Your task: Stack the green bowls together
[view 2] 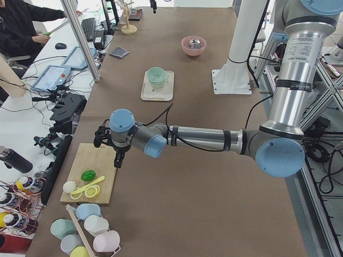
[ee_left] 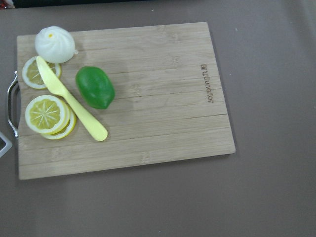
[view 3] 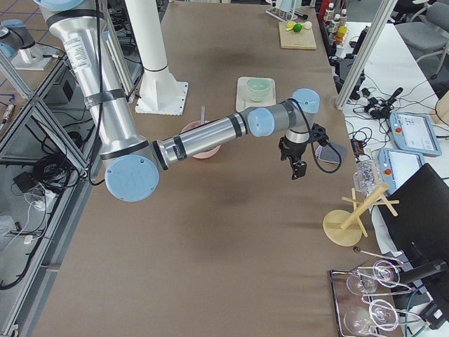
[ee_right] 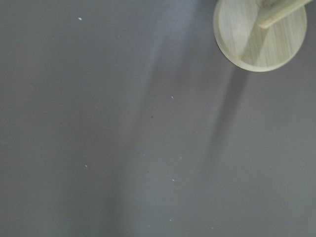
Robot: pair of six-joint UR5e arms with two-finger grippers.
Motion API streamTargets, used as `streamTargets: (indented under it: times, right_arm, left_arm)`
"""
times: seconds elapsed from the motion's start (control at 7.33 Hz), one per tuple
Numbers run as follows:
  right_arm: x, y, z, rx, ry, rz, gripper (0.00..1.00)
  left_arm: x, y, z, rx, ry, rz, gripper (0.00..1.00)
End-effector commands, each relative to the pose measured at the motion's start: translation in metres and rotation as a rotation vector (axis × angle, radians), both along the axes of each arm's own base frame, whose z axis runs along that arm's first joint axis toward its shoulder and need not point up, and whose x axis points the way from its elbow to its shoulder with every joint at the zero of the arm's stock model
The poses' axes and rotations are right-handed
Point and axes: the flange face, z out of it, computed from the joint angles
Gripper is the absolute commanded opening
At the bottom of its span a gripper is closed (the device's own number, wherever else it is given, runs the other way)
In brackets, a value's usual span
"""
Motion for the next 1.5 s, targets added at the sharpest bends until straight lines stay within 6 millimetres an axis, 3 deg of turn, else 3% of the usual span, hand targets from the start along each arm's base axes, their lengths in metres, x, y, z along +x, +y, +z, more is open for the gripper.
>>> streamTargets:
  times: [0.0,0.14,0.27,0.41,0.55,0.68,0.82,1.09,1.36]
  right_arm:
    - [0.043,0.021,0.042,-0.006,0.008,-0.023,1.00]
    - [0.077,0.043,0.076,-0.006,-0.024,-0.055,1.00]
    - [0.099,0.069,0.105,0.010,-0.059,-0.096,1.00]
    - [0.126,0.094,0.129,-0.007,-0.063,-0.077,1.00]
    - [0.142,0.116,0.146,-0.043,-0.065,-0.038,1.00]
    - [0.148,0.128,0.152,-0.063,-0.060,-0.019,1.00]
    - [0.147,0.136,0.159,-0.082,-0.061,-0.017,1.00]
    - [0.147,0.139,0.161,-0.146,-0.063,0.058,1.00]
    - [0.147,0.137,0.159,-0.141,-0.062,0.059,1.00]
  left_arm:
    - [-0.035,0.025,0.032,0.065,-0.049,0.052,0.98]
    - [-0.059,0.043,0.054,0.069,-0.067,0.048,0.98]
    - [-0.064,0.064,0.078,0.031,-0.089,0.037,0.98]
    - [-0.066,0.075,0.086,0.012,-0.113,0.027,0.98]
    - [-0.068,0.070,0.084,-0.009,-0.111,0.019,0.98]
    - [-0.069,0.050,0.071,-0.095,-0.108,0.022,0.98]
    - [-0.070,0.047,0.067,-0.143,-0.104,0.026,0.98]
    - [-0.073,0.060,0.057,-0.135,-0.106,0.016,0.98]
    - [-0.071,0.053,0.047,-0.125,-0.106,0.010,0.98]
